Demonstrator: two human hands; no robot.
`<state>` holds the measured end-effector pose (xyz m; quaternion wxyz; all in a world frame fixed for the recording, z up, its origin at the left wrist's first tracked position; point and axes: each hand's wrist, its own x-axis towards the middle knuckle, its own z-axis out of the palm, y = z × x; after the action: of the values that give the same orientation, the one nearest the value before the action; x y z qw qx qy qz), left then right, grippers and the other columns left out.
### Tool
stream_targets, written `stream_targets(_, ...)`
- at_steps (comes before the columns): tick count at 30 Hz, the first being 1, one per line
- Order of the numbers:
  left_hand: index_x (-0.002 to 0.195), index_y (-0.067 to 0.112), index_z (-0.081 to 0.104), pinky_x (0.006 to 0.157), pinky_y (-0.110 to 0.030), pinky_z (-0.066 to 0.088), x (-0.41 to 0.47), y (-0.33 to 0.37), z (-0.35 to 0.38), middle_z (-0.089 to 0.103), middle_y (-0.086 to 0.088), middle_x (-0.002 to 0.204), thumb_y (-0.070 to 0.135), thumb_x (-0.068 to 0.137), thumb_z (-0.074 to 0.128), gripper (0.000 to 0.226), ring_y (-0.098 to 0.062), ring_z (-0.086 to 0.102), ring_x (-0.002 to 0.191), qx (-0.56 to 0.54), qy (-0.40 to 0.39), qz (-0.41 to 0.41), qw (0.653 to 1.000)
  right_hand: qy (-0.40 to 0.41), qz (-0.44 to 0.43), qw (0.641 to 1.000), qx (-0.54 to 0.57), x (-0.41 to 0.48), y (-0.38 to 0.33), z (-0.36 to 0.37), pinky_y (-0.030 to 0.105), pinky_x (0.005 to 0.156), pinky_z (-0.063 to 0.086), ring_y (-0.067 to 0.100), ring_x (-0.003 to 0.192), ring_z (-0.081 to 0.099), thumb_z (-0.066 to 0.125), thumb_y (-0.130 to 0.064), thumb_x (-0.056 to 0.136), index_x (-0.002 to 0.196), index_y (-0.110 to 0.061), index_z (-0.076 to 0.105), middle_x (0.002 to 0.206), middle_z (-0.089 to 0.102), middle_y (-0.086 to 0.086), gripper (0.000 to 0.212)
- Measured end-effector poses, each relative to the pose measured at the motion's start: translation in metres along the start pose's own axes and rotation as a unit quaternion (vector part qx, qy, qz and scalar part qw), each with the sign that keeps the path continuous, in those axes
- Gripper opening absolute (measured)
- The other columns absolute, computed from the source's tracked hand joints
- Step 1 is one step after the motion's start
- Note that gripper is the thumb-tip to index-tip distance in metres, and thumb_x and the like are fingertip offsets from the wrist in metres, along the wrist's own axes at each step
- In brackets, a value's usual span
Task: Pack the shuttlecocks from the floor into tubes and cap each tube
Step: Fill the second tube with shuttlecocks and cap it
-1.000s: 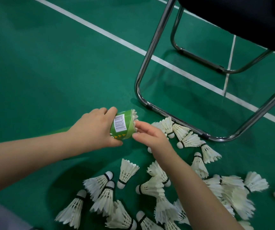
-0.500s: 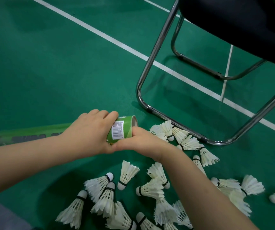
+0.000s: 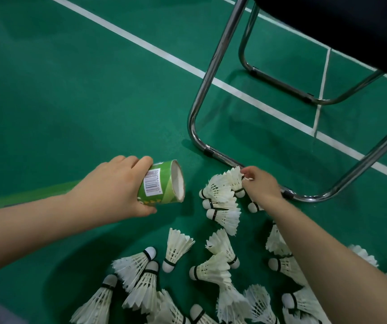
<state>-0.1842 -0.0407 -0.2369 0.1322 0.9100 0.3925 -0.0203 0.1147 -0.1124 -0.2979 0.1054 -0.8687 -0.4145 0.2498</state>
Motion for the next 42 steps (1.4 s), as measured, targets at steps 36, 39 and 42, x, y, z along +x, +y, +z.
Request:
stream_targets(36, 0.109, 0.030, 0.036, 0.077, -0.027, 0.045, 0.011, 0.044, 0.008, 0.050, 0.009, 0.096, 0.070, 0.062, 0.061, 0.067, -0.011, 0.046, 0.087, 0.014, -0.043, 0.037, 0.998, 0.059, -0.039, 0.821, 0.567, -0.105, -0.043, 0.000, 0.022, 0.066, 0.047, 0.005, 0.075, 0.057, 0.042, -0.019, 0.084, 0.103, -0.024, 0.051, 0.090, 0.056, 0.001, 0.022)
stream_targets(39, 0.108, 0.031, 0.036, 0.076, -0.027, 0.045, 0.009, 0.047, 0.008, 0.050, 0.010, 0.095, 0.070, 0.062, 0.062, 0.066, -0.011, 0.047, 0.086, 0.010, -0.046, 0.037, 0.998, 0.020, -0.077, 0.847, 0.525, -0.128, -0.052, 0.004, 0.012, 0.059, 0.046, -0.006, 0.068, 0.056, 0.041, -0.017, 0.084, 0.105, -0.027, 0.049, 0.093, 0.055, -0.002, 0.025)
stream_targets(42, 0.107, 0.030, 0.035, 0.076, -0.028, 0.046, 0.012, 0.056, 0.011, 0.050, 0.010, 0.095, 0.069, 0.062, 0.060, 0.065, -0.011, 0.047, 0.086, 0.014, -0.047, 0.044, 0.998, -0.015, -0.096, 0.883, 0.460, -0.141, -0.059, 0.016, 0.018, 0.077, 0.049, -0.003, 0.096, 0.057, 0.040, -0.032, 0.083, 0.116, -0.036, 0.044, 0.118, 0.054, -0.004, 0.034)
